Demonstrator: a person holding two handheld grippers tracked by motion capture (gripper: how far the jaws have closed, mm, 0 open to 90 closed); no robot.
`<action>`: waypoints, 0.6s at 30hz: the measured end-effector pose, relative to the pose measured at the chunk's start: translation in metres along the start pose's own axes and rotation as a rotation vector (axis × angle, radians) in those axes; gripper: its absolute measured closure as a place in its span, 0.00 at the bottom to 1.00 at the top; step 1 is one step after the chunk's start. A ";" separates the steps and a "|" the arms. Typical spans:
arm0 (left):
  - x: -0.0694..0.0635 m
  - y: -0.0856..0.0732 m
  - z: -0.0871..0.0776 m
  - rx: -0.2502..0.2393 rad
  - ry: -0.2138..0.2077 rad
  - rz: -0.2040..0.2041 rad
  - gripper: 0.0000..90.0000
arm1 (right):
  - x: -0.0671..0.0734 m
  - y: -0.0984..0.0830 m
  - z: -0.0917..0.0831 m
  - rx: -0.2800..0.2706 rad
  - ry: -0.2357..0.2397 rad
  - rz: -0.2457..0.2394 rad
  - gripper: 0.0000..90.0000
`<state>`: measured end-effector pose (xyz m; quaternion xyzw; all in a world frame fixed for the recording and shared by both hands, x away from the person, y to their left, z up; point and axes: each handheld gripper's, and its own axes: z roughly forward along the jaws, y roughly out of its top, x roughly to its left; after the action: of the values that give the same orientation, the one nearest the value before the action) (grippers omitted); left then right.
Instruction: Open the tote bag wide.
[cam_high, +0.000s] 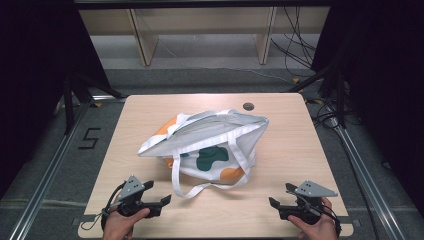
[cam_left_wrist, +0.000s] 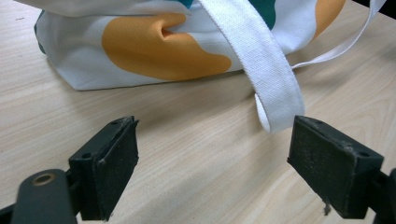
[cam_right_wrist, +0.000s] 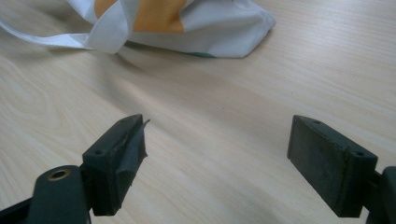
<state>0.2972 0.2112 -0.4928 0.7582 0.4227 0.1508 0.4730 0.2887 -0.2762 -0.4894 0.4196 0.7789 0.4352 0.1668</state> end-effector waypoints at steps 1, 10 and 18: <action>0.000 0.000 0.000 -0.001 -0.001 -0.003 0.17 | 0.000 0.000 0.000 0.003 0.001 0.007 0.23; 0.001 0.001 0.000 0.004 -0.001 0.017 0.17 | -0.001 0.000 0.001 0.009 -0.005 -0.012 0.22; 0.001 0.001 -0.001 0.007 0.001 0.016 0.18 | 0.000 0.000 0.001 0.001 -0.005 0.002 0.21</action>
<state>0.2976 0.2119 -0.4919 0.7630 0.4175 0.1536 0.4689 0.2895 -0.2757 -0.4903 0.4216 0.7784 0.4337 0.1682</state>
